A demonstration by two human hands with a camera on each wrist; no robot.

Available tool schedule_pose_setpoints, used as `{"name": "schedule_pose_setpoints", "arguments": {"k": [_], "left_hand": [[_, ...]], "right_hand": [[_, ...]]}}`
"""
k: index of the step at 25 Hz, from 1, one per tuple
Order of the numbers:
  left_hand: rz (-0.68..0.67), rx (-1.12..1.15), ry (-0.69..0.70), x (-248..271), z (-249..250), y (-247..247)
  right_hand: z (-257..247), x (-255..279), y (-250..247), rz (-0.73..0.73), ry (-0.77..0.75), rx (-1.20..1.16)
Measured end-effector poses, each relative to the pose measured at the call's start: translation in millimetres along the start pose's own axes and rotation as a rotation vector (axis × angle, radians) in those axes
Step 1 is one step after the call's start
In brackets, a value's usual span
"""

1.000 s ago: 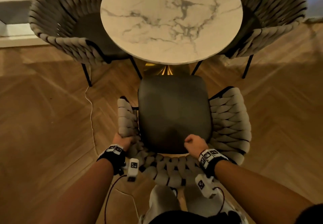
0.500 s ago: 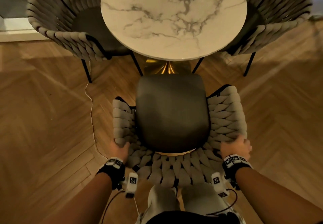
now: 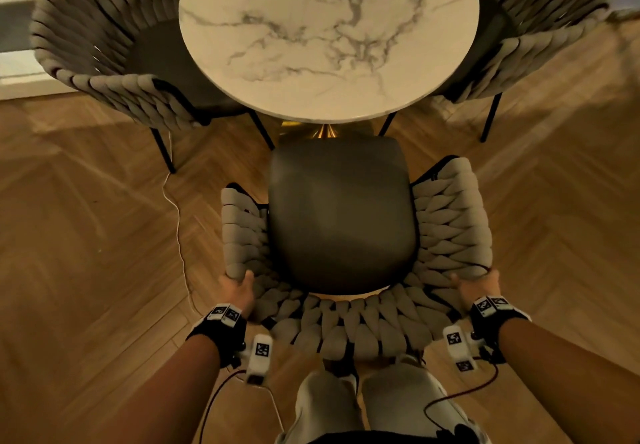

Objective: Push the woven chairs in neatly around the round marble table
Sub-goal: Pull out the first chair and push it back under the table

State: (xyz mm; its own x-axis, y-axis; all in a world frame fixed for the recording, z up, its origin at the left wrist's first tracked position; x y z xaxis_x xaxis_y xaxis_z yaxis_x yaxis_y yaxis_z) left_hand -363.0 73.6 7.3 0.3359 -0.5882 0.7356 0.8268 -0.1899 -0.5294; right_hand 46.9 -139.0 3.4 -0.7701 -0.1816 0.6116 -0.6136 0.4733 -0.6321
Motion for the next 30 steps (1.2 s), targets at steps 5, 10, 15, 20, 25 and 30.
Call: {"name": "schedule_pose_setpoints", "arguments": {"k": [5,10,15,20,25,30], "left_hand": [[0.005,-0.095,-0.010,-5,42,12],[0.002,-0.083,0.008,-24,73,31],[0.088,-0.133,-0.023,-30,94,42],[0.095,-0.177,0.006,-33,92,43],[0.082,-0.190,0.010,-30,93,40],[0.073,-0.230,-0.039,-30,98,27]], "right_hand": [[-27,-24,4,0.000,-0.007,0.042],[-67,-56,2,0.007,-0.037,0.061],[-92,-74,7,0.062,-0.070,0.101],[-88,-75,8,0.089,-0.058,0.098],[-87,-70,6,0.076,-0.085,0.078],[-82,-58,13,0.014,-0.066,0.007]]}}
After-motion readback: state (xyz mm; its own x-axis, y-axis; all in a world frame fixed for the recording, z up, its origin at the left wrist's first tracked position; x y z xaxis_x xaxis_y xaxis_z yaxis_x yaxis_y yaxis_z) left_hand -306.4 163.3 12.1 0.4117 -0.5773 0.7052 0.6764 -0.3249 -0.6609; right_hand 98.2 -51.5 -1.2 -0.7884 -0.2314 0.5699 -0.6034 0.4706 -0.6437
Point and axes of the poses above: each hand's wrist, its own x-axis away from the middle knuckle, its own y-axis out of the palm, z = x × y, the point moved 2 cm from there along -x, towards the middle knuckle, and after that the axes turned 11 degrees about -y, right-handed, at the moved point
